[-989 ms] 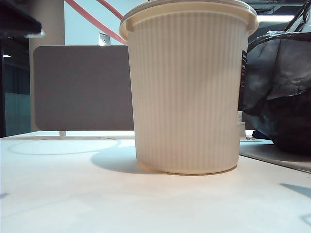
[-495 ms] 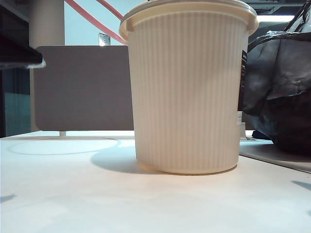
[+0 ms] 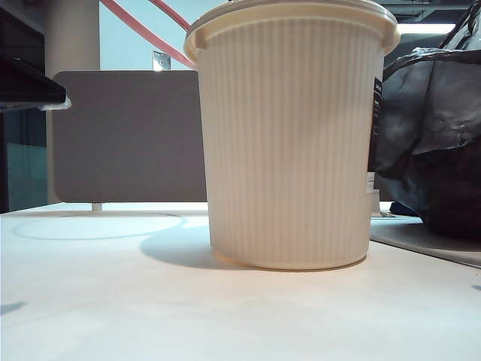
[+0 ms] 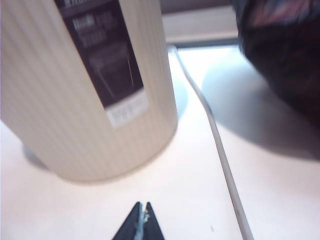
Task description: Open the ring lid of the trash can, pull out the black garbage bag inside, and place it on the table.
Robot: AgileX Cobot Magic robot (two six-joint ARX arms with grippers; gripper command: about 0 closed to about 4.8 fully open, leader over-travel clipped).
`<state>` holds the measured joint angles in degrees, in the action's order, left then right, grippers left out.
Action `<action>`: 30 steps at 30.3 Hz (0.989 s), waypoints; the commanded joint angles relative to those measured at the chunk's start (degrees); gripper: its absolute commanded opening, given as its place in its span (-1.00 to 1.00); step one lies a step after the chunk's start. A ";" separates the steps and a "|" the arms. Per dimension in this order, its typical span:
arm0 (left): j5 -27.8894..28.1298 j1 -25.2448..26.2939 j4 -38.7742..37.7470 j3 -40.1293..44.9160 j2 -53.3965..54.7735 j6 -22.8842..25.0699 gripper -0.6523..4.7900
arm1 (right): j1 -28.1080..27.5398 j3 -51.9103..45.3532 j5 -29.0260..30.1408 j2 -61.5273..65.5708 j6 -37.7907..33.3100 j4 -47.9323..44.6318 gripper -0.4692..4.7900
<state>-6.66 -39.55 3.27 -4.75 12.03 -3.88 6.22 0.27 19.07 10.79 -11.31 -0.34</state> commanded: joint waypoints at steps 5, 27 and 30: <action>0.04 0.00 -0.90 0.26 0.00 1.97 -0.78 | 0.00 -0.11 -5.92 0.04 4.50 4.92 -0.83; 0.04 -0.02 -1.20 4.24 -0.02 0.42 -0.78 | 0.04 -0.11 -5.86 0.07 5.35 5.92 -0.83; 0.22 -0.02 -1.01 4.24 -0.02 0.44 -0.78 | 0.04 -0.11 -5.86 0.07 5.35 5.92 -0.83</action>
<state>-6.59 -39.55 1.39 -0.40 12.03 -3.31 6.22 0.27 13.08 10.79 -6.13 6.13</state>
